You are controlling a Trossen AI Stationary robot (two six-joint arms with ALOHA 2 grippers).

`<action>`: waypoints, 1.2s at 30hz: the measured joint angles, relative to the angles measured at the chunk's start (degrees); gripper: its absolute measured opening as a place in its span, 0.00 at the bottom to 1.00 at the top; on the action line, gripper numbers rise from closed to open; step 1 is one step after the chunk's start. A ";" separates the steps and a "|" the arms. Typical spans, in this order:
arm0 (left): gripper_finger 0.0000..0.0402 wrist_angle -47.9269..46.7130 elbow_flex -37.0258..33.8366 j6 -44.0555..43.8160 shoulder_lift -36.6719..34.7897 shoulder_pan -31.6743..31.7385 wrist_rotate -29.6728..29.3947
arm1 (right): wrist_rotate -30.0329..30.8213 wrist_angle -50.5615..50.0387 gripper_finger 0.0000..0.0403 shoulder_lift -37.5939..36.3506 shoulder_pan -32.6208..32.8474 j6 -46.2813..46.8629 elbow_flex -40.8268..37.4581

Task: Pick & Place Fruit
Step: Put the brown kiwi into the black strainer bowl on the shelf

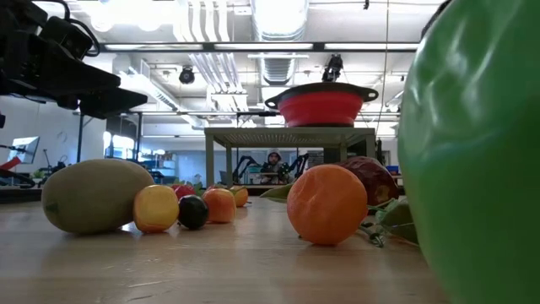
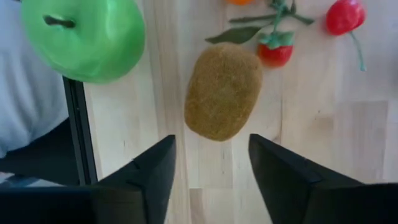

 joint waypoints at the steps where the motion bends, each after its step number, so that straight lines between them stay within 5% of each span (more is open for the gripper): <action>1: 0.97 0.00 0.00 0.00 0.00 0.00 0.02 | -0.24 0.02 0.53 0.13 0.00 -0.16 0.00; 20: 0.97 -0.01 0.00 0.00 0.00 -0.02 0.02 | 3.32 4.02 0.88 -0.03 -1.03 -2.45 -0.43; 36: 0.97 -0.01 0.00 0.00 0.00 -0.02 0.01 | 4.36 11.09 0.90 0.08 -1.03 0.12 -8.27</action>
